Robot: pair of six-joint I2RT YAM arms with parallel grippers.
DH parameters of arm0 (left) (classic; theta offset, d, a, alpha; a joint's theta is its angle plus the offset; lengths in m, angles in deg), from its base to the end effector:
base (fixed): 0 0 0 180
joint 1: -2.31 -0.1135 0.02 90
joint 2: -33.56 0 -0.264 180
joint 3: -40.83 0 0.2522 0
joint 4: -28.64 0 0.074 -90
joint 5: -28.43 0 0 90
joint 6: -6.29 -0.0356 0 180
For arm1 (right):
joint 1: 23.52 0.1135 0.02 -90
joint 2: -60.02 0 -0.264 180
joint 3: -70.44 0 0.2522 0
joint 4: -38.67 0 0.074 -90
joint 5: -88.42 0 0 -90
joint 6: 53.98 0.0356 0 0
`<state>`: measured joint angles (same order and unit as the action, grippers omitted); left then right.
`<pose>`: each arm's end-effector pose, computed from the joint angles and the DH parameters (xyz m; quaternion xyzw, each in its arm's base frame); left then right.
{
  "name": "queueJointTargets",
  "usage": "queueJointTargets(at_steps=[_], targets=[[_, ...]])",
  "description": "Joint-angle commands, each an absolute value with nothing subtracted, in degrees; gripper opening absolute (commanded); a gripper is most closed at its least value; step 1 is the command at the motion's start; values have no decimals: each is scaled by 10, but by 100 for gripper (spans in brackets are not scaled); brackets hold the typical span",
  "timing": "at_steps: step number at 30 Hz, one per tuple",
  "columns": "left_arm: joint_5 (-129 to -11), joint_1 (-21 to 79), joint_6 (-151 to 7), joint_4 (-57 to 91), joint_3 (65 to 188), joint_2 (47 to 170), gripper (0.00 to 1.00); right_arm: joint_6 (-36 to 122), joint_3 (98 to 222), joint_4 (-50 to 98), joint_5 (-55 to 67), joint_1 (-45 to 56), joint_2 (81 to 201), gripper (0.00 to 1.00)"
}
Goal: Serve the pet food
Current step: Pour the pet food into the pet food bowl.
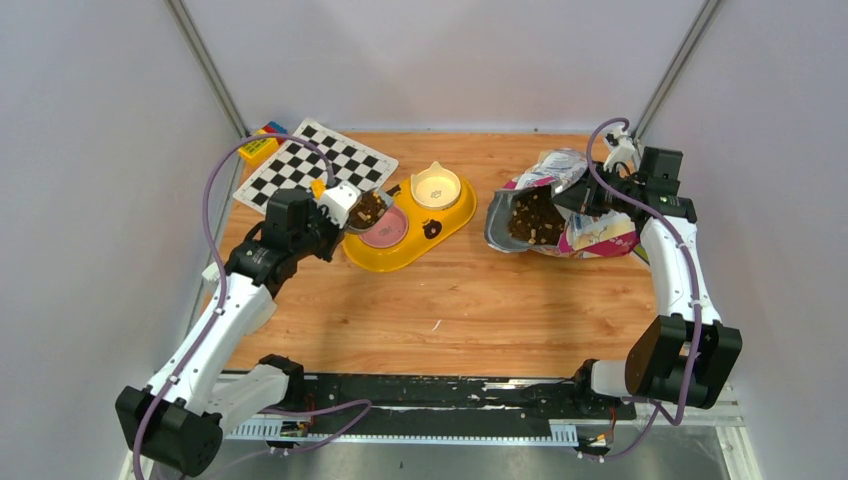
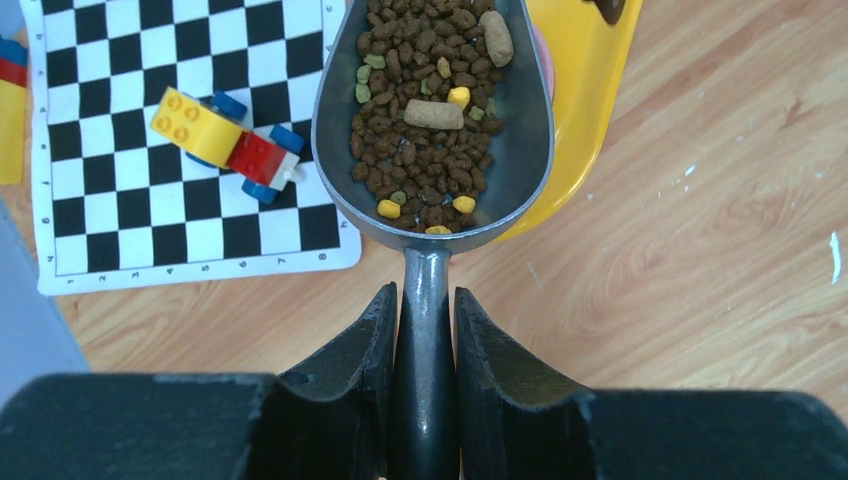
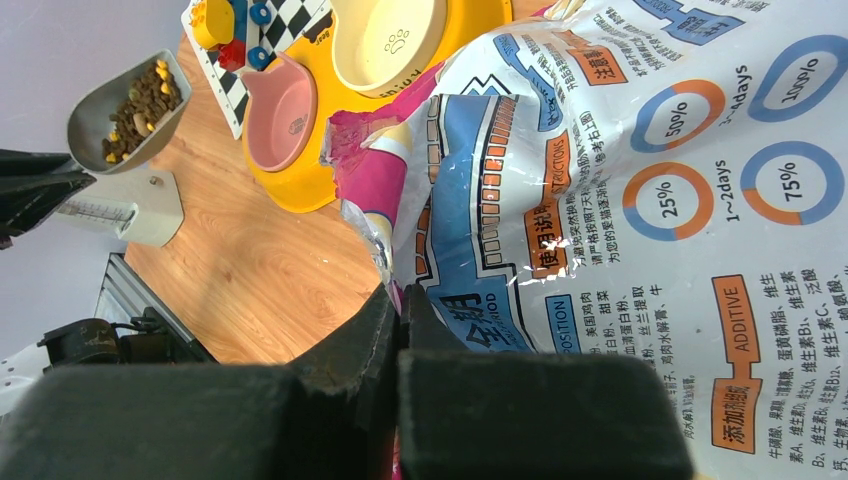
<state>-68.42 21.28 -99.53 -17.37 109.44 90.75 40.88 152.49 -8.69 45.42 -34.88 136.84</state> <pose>0.2012 -0.0736 0.3232 0.2907 0.8351 -0.0656 0.4625 0.2834 -0.0304 0.3276 -0.0419 0.8526 0.3428 0.3921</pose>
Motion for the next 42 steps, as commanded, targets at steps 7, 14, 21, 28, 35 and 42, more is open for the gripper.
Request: queueJointTargets(at_steps=[7, 14, 21, 28, 35, 42], targets=[[-682, 209, -1046, -199, 1072, 885, 0, 416, 1536, -33, 477, -353, 1339, 0], [-666, 209, -1055, -227, 1080, 918, 0, 414, 1533, -33, 480, -353, 1338, 0], [-651, 209, -1059, -260, 1114, 972, 0, 412, 1530, -33, 484, -353, 1335, 0], [-644, 209, -1056, -297, 1180, 1027, 0, 411, 1528, -33, 488, -353, 1332, 0], [-650, 209, -1058, -336, 1240, 1093, 0, 409, 1527, -33, 489, -353, 1328, 0], [-632, 209, -1066, -376, 1276, 1138, 0, 409, 1527, -33, 492, -353, 1329, 0]])
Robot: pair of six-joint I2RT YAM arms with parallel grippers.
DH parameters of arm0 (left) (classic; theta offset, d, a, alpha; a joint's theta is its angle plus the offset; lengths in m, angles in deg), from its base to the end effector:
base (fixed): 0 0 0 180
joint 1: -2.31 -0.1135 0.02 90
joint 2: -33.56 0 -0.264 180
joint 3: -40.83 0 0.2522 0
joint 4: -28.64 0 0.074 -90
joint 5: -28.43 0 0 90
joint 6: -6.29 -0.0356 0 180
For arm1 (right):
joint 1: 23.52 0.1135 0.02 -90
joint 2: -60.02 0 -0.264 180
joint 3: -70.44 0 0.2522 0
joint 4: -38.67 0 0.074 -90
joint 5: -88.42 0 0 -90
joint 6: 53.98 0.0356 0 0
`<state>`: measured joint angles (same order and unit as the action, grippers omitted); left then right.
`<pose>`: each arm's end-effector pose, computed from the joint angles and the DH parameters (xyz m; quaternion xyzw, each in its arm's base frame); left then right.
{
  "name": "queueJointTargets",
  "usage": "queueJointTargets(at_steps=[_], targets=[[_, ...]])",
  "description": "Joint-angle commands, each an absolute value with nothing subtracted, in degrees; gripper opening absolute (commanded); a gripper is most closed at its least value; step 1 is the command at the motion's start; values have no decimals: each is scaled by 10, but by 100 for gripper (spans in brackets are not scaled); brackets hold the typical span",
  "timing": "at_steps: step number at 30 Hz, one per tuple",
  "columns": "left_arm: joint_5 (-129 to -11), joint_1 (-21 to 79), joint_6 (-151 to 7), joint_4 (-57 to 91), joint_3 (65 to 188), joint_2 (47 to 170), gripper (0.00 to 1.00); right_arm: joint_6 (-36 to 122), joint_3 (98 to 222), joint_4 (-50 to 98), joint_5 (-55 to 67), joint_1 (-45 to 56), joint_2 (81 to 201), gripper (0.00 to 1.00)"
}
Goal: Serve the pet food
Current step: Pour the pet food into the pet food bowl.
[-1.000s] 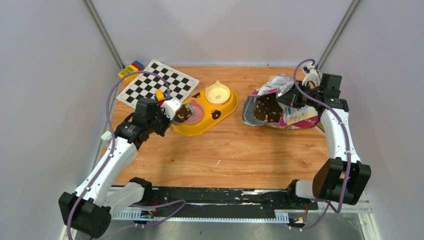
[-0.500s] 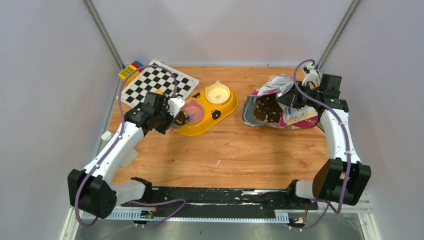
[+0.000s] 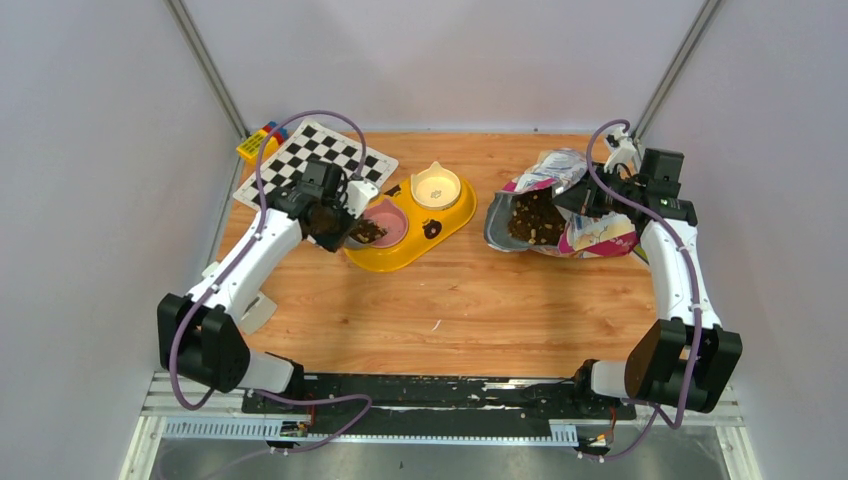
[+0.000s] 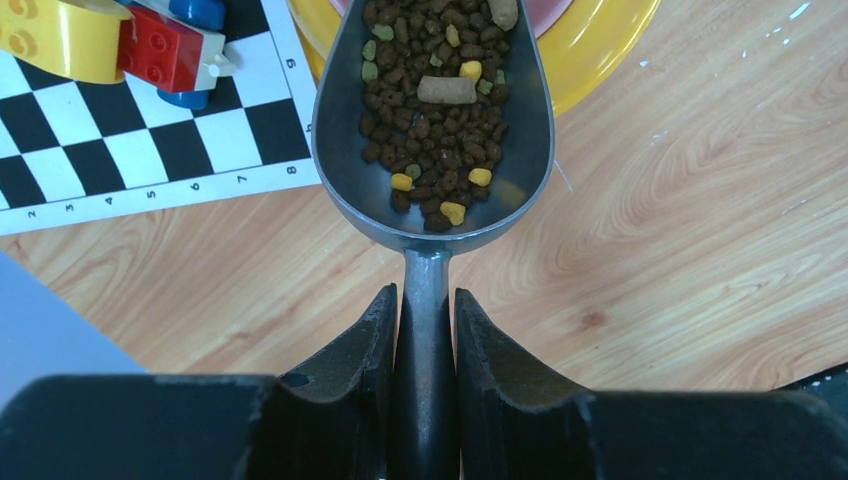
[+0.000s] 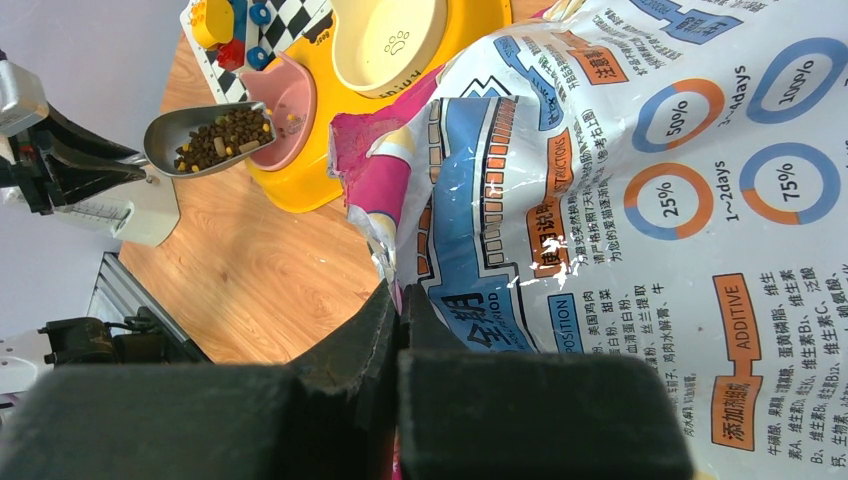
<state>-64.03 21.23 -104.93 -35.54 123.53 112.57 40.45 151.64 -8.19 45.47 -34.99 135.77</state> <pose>0.2599 -0.0907 0.2935 0.3369 0.9062 -0.0156 0.2550 0.2794 -0.0301 0.3283 -0.0471 0.8504 0.3400 0.3989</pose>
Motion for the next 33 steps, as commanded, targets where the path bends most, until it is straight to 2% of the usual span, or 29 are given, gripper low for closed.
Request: queueJointTargets(at_steps=[1, 10, 18, 33], targets=[[-630, 209, -1066, -385, 1285, 1142, 0, 409, 1527, -33, 491, -352, 1329, 0], [-618, 226, -1069, -448, 1380, 1222, 0, 408, 1525, -34, 492, -353, 1328, 0], [-537, 265, -1053, -505, 1453, 1289, 0, 406, 1522, -33, 496, -353, 1327, 0], [-478, 276, -1049, -606, 1589, 1370, 0, 405, 1519, -33, 502, -352, 1325, 0]])
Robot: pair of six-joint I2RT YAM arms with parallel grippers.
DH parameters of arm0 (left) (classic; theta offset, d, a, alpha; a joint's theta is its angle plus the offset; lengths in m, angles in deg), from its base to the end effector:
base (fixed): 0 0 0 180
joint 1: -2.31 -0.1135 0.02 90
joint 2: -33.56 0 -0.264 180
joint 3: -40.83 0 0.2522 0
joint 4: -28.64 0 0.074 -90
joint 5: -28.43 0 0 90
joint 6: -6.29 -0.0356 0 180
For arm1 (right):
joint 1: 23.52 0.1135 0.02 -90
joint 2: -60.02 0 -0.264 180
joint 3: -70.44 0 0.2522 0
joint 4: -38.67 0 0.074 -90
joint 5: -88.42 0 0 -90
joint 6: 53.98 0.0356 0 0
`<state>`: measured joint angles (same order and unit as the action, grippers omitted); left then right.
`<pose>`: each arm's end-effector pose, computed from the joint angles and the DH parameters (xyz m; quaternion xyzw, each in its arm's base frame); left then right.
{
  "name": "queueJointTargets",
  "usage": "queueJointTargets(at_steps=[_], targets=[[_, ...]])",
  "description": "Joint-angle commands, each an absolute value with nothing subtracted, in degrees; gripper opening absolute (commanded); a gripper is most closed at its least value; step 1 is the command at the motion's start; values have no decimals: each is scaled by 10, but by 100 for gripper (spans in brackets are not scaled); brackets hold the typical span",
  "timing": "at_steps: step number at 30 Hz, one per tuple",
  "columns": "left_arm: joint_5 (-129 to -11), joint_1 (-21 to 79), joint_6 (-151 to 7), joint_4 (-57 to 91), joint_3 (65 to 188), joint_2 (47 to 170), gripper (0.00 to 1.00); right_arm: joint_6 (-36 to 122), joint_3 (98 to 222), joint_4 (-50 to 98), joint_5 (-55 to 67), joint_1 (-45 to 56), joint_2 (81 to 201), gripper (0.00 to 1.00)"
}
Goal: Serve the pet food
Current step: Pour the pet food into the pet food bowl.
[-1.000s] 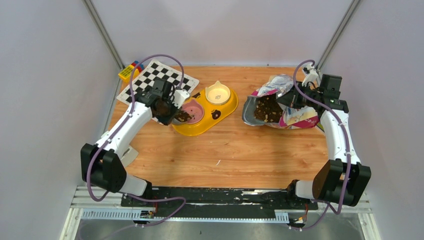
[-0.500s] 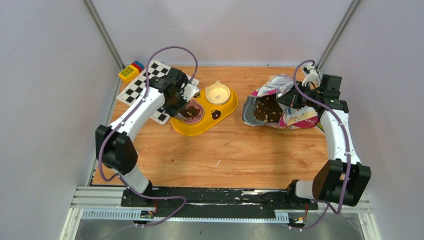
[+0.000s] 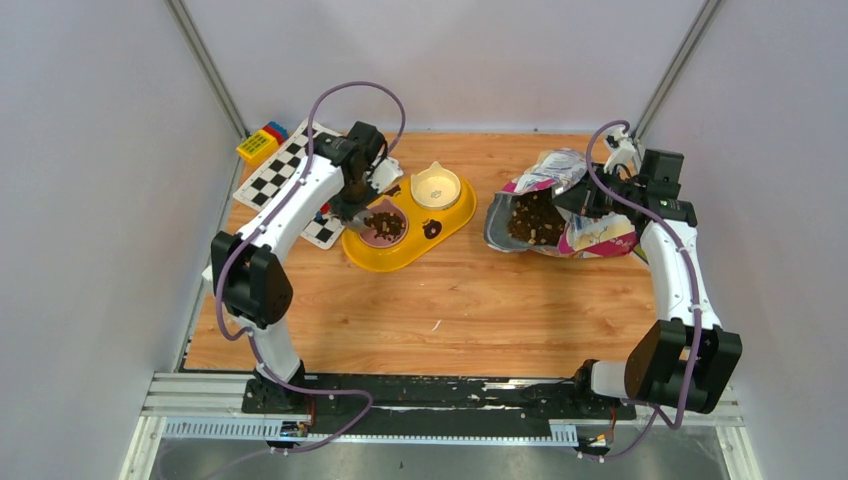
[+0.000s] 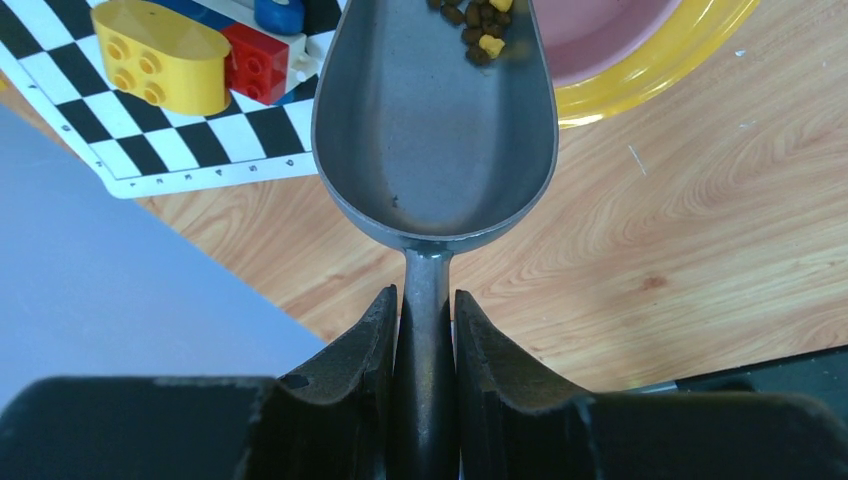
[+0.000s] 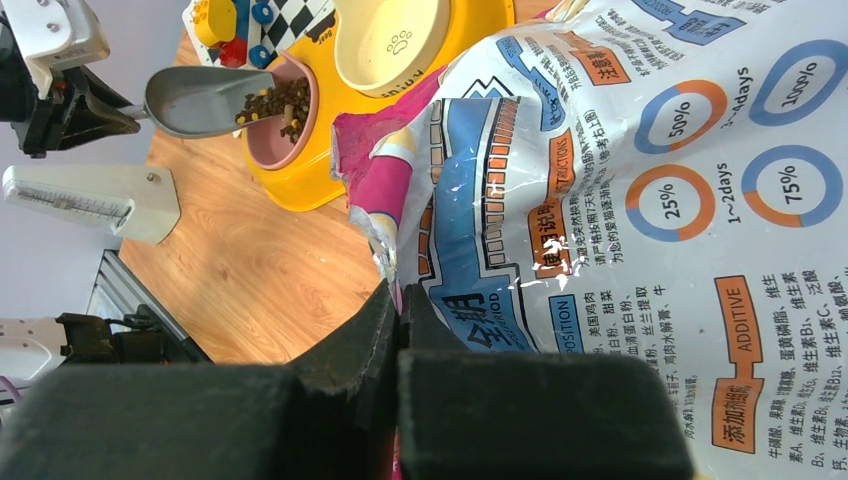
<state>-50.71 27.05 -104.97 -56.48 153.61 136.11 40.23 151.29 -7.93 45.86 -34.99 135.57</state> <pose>0.3243 -0.1420 0.3108 0.3741 0.9133 0.0898 0.1337 0.2786 -0.0298 0.3277 -0.0505 0.8489 0.3418 0.3999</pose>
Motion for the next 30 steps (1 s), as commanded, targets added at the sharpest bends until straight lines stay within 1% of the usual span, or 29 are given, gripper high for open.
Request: queueJointTargets(at_steps=[1, 18, 23, 27, 30], targets=[[-476, 277, -1050, -611, 1594, 1374, 0, 405, 1518, -33, 502, -352, 1324, 0], [-434, 298, -1064, -678, 1613, 1386, 0, 406, 1515, -30, 498, -349, 1319, 0], [-425, 305, -1062, -690, 1639, 1401, 0, 405, 1513, -29, 498, -348, 1318, 0], [-456, 306, -1056, -674, 1657, 1396, 0, 403, 1512, -29, 498, -349, 1317, 0], [-475, 306, -1054, -638, 1639, 1369, 0, 403, 1511, -27, 499, -348, 1318, 0]])
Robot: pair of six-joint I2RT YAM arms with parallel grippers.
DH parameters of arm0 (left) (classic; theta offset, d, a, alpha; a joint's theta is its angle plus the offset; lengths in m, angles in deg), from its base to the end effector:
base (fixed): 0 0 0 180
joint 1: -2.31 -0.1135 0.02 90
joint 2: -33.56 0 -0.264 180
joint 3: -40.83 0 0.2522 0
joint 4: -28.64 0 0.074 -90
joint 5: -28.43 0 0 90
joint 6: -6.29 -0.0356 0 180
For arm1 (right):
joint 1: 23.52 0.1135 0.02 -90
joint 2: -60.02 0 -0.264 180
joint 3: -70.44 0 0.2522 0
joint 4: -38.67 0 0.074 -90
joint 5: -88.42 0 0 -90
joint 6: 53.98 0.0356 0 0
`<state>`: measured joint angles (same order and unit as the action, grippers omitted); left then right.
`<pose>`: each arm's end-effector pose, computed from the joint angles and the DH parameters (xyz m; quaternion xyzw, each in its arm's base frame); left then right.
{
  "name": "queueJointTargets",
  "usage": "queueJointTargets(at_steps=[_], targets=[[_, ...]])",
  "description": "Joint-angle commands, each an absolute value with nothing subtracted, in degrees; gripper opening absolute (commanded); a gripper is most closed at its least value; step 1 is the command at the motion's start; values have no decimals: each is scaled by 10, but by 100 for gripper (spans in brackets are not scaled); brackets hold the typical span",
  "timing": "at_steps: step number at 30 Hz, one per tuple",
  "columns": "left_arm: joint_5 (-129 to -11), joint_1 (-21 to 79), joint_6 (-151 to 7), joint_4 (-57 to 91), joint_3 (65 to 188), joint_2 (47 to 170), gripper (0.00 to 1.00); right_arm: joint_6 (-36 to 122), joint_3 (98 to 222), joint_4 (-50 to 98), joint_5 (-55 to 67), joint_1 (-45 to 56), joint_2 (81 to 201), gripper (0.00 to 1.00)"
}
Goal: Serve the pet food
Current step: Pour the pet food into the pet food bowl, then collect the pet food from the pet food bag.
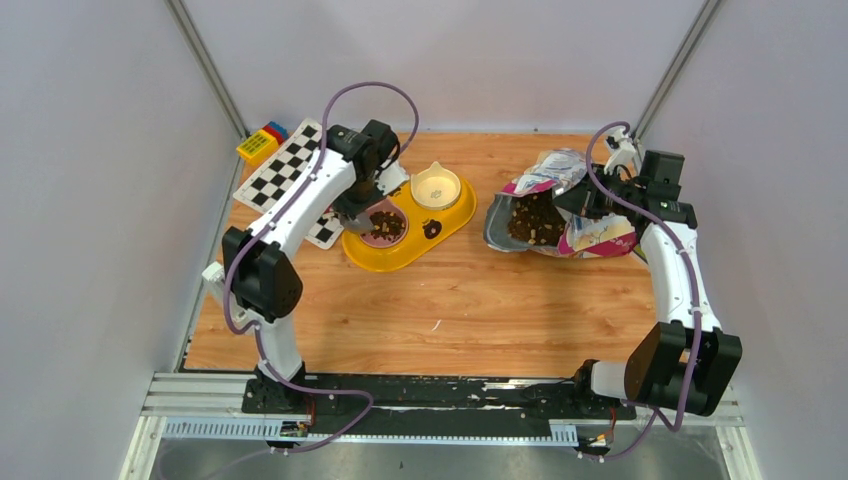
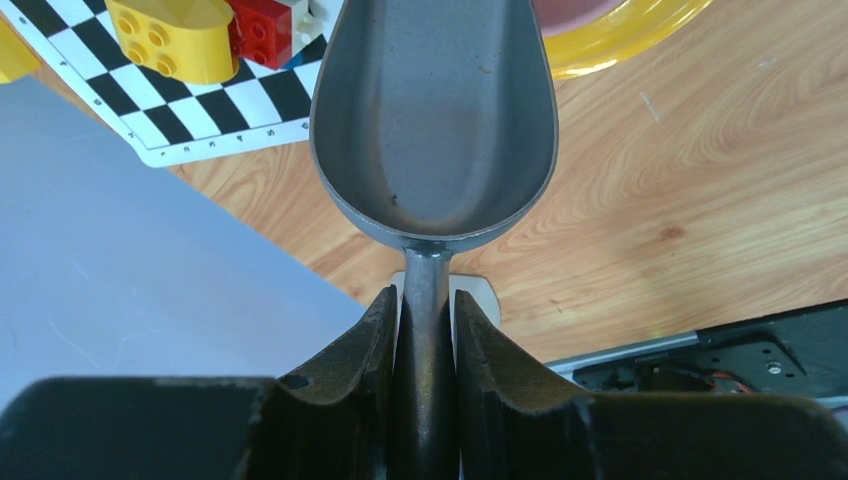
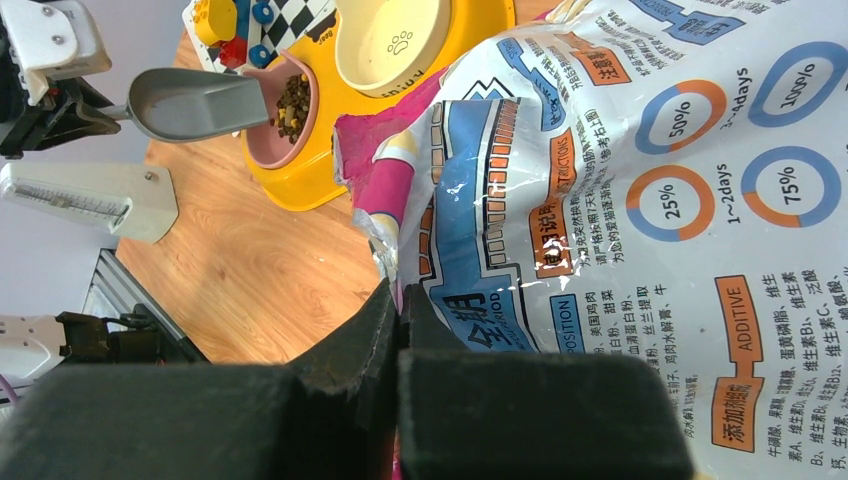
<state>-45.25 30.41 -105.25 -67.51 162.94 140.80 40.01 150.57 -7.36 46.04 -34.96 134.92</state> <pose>0.3209 -0.1600 0.3234 0.4045 0.9004 0.1370 0.0832 0.2763 -0.0291 0.3273 -0.0549 0.8469 0.3415 0.4039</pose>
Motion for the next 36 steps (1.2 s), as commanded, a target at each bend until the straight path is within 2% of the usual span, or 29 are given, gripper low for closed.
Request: queueJointTargets(at_steps=[1, 8, 15, 25, 36], targets=[[-482, 306, -1054, -618, 1624, 1355, 0, 403, 1510, -27, 500, -347, 1318, 0], [-556, 306, -1061, -487, 1526, 1241, 0, 402, 1509, -27, 501, -343, 1320, 0], [-696, 314, -1037, -444, 1527, 1166, 0, 401, 1515, -25, 474, -340, 1317, 0], [-716, 447, -993, -377, 1559, 1224, 0, 388, 1528, -22, 416, -338, 1292, 0], [-783, 499, -959, -305, 1636, 1334, 0, 301, 1566, -48, 288, -314, 1256, 0]])
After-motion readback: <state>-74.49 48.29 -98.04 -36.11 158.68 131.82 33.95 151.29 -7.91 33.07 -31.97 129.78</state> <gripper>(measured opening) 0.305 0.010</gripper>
